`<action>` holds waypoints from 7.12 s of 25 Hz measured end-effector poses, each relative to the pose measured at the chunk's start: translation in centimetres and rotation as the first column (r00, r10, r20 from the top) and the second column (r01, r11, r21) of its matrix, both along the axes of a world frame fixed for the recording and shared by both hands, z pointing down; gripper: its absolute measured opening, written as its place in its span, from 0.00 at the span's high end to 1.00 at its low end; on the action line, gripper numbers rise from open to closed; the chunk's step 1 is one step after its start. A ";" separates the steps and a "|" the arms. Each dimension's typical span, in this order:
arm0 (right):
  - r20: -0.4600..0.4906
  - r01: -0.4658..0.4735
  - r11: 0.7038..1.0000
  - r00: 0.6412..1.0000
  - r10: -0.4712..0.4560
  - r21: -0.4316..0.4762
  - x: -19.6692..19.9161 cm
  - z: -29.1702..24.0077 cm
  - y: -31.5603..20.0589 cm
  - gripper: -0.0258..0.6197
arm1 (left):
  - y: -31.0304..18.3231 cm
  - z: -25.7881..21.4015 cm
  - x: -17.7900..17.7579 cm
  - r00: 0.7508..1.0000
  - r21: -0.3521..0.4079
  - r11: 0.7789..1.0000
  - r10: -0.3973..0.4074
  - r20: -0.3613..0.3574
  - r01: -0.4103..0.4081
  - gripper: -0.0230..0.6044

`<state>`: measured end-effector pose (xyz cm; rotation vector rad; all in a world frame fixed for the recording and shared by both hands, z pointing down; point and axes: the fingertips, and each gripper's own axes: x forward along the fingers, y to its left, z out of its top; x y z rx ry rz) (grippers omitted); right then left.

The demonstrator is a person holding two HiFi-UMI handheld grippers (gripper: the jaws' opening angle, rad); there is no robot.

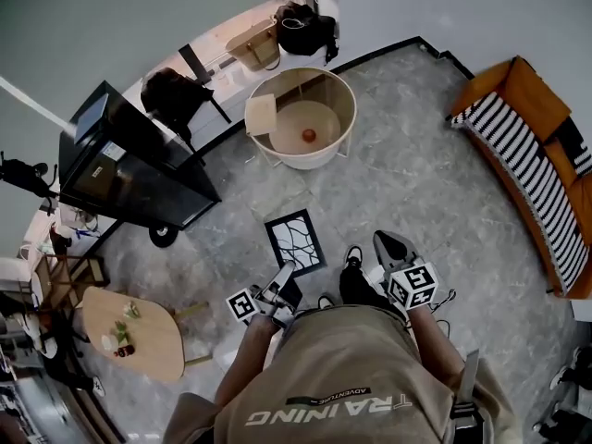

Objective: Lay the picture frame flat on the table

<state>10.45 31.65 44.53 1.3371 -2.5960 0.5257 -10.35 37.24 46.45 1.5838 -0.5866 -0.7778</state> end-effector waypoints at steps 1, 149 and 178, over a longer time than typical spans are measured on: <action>0.025 -0.008 1.000 1.000 0.008 -0.007 0.1 0.2 -1.4 0.95 | -1.0 -0.1 0.1 1.000 -0.004 1.000 -0.004 0.004 0.004 0.89; -0.027 0.295 0.903 0.947 -0.319 -0.314 -15.4 28.3 -41.4 0.95 | -55.4 28.1 -12.4 0.586 0.006 0.986 -0.103 0.804 0.165 0.37; 0.040 0.126 0.937 0.988 -0.146 0.326 -10.8 -14.2 -49.4 0.95 | -54.0 -17.1 -4.9 0.403 0.636 0.722 -0.515 0.756 -0.271 0.95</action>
